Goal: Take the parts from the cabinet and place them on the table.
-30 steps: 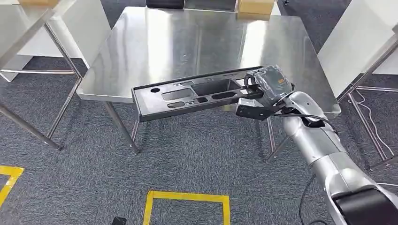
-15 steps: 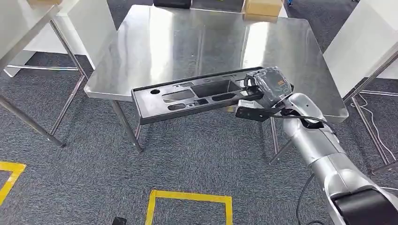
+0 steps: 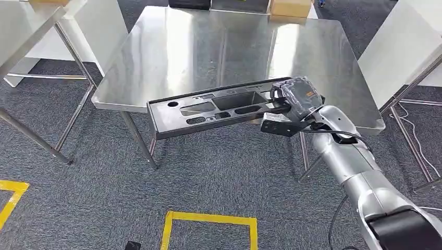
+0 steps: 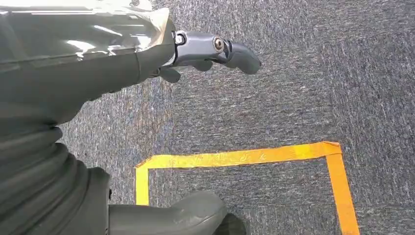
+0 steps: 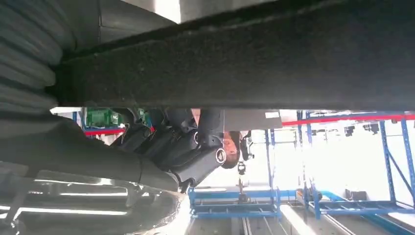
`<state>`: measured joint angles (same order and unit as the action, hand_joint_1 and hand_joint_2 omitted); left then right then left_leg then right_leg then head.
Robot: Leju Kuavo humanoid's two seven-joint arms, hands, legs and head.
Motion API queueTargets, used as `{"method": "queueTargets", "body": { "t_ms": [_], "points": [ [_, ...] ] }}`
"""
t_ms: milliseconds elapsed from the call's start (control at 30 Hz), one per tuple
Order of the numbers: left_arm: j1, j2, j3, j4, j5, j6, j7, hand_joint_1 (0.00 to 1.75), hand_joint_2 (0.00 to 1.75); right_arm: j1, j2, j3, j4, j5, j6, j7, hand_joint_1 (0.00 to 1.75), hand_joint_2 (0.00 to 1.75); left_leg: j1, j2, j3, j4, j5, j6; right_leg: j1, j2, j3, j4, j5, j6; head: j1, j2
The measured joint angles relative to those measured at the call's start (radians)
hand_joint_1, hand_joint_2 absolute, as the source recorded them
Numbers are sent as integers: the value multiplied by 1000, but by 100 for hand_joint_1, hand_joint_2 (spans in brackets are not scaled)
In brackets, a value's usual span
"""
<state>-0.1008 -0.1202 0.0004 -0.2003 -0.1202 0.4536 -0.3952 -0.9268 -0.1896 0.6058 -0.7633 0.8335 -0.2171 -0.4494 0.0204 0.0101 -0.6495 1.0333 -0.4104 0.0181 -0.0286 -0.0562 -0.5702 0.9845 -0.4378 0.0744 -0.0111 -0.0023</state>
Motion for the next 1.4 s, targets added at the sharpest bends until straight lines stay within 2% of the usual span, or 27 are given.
{"method": "queueTargets", "body": {
  "t_ms": [400, 467, 500, 533, 567, 600, 633, 700, 733, 767, 800, 867, 900, 933, 967, 1033, 1067, 1100, 1133, 1200, 1233, 1267, 1300, 1333, 1367, 1400],
  "points": [
    [1, 0, 0, 0, -4, 10, -3, 0, 175, 0, 6, 0, 3, 1, -1, -1, 162, 175, -1, 0, -1, 1, -1, 0, 0, 0, 1, -1, 0, 0, 0, 0],
    [1, 2, 0, 0, -4, 8, -7, 0, 175, 0, 11, 0, 3, 1, -2, -2, 162, 175, -9, -1, -7, -2, -11, 18, -6, -1, 8, -6, 7, 15, -1, 0],
    [2, 2, 0, 0, -4, 8, -8, 0, 175, 0, 11, -1, 3, 0, -2, -2, 162, 175, -9, -2, -5, -9, -15, 29, -10, -1, 9, 14, 20, 28, -1, 0],
    [2, 2, 0, 0, -5, 8, -9, 0, 175, -2, 11, -1, 3, 0, -4, -2, 162, 175, -5, -6, 6, -14, -12, 40, -11, -1, 12, 12, 19, 30, 0, 0],
    [3, 2, 0, 0, -5, 9, -10, 0, 175, -3, 10, -2, 4, -2, -5, -2, 162, 175, 1, -7, 21, -22, -7, 45, -14, 13, -6, 27, -5, 19, 2, 0],
    [3, 2, 0, 0, -6, 10, -10, 0, 175, -4, 10, -3, 4, -3, -8, -3, 162, 175, 2, -7, 26, -24, -4, 50, -13, 31, -29, 73, -35, 3, 2, 0],
    [0, 2, 0, 0, -6, 11, -10, 0, 175, -4, 10, -2, 4, -4, -9, -4, 162, 175, 1, -8, 25, -24, -5, 50, -14, 39, -67, 152, -68, -2, 5, 0],
    [0, 0, 0, 0, -7, 11, -10, 0, 175, 1, 3, -3, 7, -6, -10, -5, 162, 175, 0, -16, 26, -23, -5, 48, -8, 51, -150, 306, -122, 5, 6, 0],
    [2, -1, 0, 0, -7, 11, -10, 0, 175, 4, 2, -3, 9, -6, -11, -5, 162, 175, -1, -21, 27, -23, -6, 46, -7, 53, -169, 334, -125, 7, 4, 0],
    [4, -2, 0, 0, -7, 12, -10, 0, 175, 8, -1, -3, 11, -6, -11, -5, 162, 175, -1, -27, 29, -22, -8, 42, -7, 53, -164, 310, -110, 10, 5, 0],
    [5, -2, 0, 0, -7, 12, -10, 0, 175, 9, -3, -3, 12, -6, -11, -5, 162, 175, 2, -31, 32, -21, -10, 36, -9, 53, -138, 245, -77, 15, 5, 0],
    [5, -2, 0, 0, -7, 15, -10, 0, 175, 9, -3, -3, 13, -7, -13, -9, 162, 175, 8, -36, 42, -17, -21, 19, -17, 53, -53, 52, 16, 39, 6, 0],
    [5, -2, 0, 0, -7, 17, -10, 0, 175, 10, -3, -3, 13, -9, -15, -10, 162, 175, 3, -37, 44, -11, -26, 9, -7, 53, -52, 33, -8, 24, 6, 0],
    [5, -1, 0, 0, -7, 20, -10, 0, 175, 9, -4, -2, 14, -8, -15, -11, 162, 175, 0, -36, 39, -12, -29, 2, 2, 51, -48, 33, -29, -11, 8, 0],
    [6, -2, 0, 0, -7, 21, -10, 0, 175, 14, -3, -3, 14, -9, -16, -11, 162, 175, 0, -37, 37, -12, -32, -4, 0, 55, -40, 35, -4, -24, 2, 0],
    [9, -2, 0, 0, -7, 21, -10, 0, 175, 17, -5, -3, 14, -8, -16, -11, 162, 175, 5, -35, 46, -8, -34, -13, -3, 56, -33, 37, -5, -39, 1, 0],
    [8, -1, 0, 0, -7, 22, -10, 0, 175, 16, -5, -3, 14, -8, -17, -11, 162, 175, 9, -26, 35, 3, -40, -17, -5, 57, -25, 35, -6, -44, 1, 0],
    [7, 0, 0, 0, -7, 22, -10, 0, 175, 13, -5, -4, 14, -8, -17, -11, 162, 175, 9, -16, 17, 44, -53, -21, -3, 57, -19, 35, -11, -52, 0, 0],
    [6, 0, 0, 0, -7, 23, -10, 0, 175, 12, -5, -4, 14, -9, -17, -12, 162, 175, 8, -12, -18, 109, -74, -23, -1, 57, -14, 35, -15, -59, -3, 0],
    [7, -1, 0, 0, -7, 23, -10, 0, 175, 16, -3, -4, 15, -9, -17, -12, 162, 175, 8, -13, -113, 260, -131, -27, 8, 57, -4, 35, -26, -74, -3, 0],
    [8, -1, 0, 0, -7, 24, -10, 0, 175, 18, -3, -3, 14, -9, -17, -12, 162, 175, 8, -13, -147, 294, -135, -25, 13, 57, 1, 35, -33, -78, -2, 0],
    [9, -1, 0, 0, -7, 24, -10, 0, 175, 19, -3, -3, 14, -8, -17, -12, 162, 175, 6, -13, -154, 280, -114, -20, 18, 57, 8, 35, -39, -79, -2, 0],
    [9, -1, 0, 0, -7, 27, -10, 0, 175, 19, -3, -3, 14, -8, -17, -12, 162, 175, 1, -13, -140, 223, -70, -9, 22, 58, 18, 35, -46, -80, -2, 0],
    [9, -1, 0, 0, -7, 28, -10, 0, 175, 19, -2, -3, 14, -8, -17, -13, 162, 175, -4, -13, -109, 143, -15, 5, 28, 58, 29, 34, -53, -80, -2, 0],
    [9, 0, 0, 0, -7, 30, -11, 0, 175, 19, -2, -3, 13, -8, -17, -13, 162, 175, -14, -13, -72, 48, 50, 24, 30, 59, 41, 34, -62, -81, -3, 0],
    [8, 7, 0, 0, -7, 30, -10, 0, 175, 19, -2, -3, 14, -9, -17, -13, 162, 175, -23, -9, -57, 18, 55, 47, 26, 57, 46, 31, -68, -80, 7, 0]
  ]
}}
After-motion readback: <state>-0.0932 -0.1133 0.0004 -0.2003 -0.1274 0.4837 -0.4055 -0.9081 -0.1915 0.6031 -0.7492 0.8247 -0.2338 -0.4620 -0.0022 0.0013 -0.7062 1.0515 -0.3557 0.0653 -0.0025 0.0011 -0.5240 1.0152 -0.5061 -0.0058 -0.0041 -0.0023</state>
